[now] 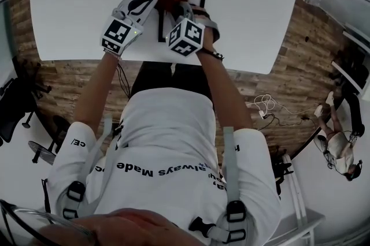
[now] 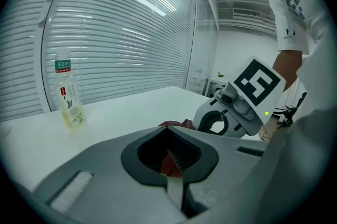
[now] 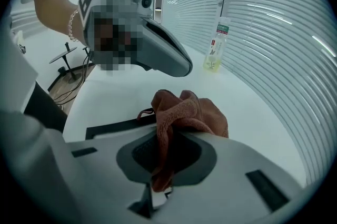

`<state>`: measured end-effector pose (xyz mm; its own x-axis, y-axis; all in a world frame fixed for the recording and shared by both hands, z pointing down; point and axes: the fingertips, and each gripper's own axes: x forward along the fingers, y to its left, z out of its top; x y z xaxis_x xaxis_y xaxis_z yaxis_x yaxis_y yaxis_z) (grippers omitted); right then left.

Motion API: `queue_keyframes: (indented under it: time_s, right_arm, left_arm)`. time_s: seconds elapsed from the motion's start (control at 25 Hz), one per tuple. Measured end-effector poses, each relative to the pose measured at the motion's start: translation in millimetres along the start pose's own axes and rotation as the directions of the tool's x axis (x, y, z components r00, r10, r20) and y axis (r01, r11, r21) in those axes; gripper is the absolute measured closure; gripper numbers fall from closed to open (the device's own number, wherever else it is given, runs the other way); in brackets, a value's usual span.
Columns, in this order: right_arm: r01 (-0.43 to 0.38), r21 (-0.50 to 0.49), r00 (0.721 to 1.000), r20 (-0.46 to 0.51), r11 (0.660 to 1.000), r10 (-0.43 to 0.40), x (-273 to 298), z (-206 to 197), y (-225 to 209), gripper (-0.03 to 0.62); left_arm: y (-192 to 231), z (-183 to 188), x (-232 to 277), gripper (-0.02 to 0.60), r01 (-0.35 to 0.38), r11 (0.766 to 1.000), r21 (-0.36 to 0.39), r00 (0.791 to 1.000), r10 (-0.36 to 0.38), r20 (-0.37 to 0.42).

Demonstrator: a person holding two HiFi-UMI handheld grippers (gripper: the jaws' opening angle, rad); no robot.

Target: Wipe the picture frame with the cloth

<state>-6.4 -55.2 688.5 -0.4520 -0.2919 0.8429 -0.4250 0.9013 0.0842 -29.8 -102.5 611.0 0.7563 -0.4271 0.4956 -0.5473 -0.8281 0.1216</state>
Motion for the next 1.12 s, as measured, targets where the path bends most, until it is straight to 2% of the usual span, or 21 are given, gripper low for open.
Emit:
queue_keyframes:
  time_s: [0.4,0.56,1.0,1.12]
  right_arm:
    - [-0.084,-0.019,0.996,-0.034,0.996,0.083,-11.4,-17.0,45.8,0.579]
    - [-0.119,-0.030,0.992,-0.049,0.992,0.117,-16.9,-22.2,63.7,0.579]
    - [-0.207,-0.151,0.976,-0.102,0.967,0.193,-35.7,-37.2,115.6,0.579]
    - [-0.229,-0.181,0.971,-0.115,0.956,0.211,-38.1,-38.0,123.3,0.579]
  left_arm:
    - [5.8,-15.3,17.3,0.580,0.036,0.999,0.017,0.998,-0.035,-0.055]
    - [6.9,-27.8,29.3,0.580,0.051,0.998,0.031,0.994,-0.047,-0.099]
    - [6.9,-58.5,42.2,0.580,0.055,0.998,0.044,0.980,-0.046,-0.192]
    - [8.6,-60.7,41.7,0.580,0.055,0.998,0.043,0.980,-0.045,-0.196]
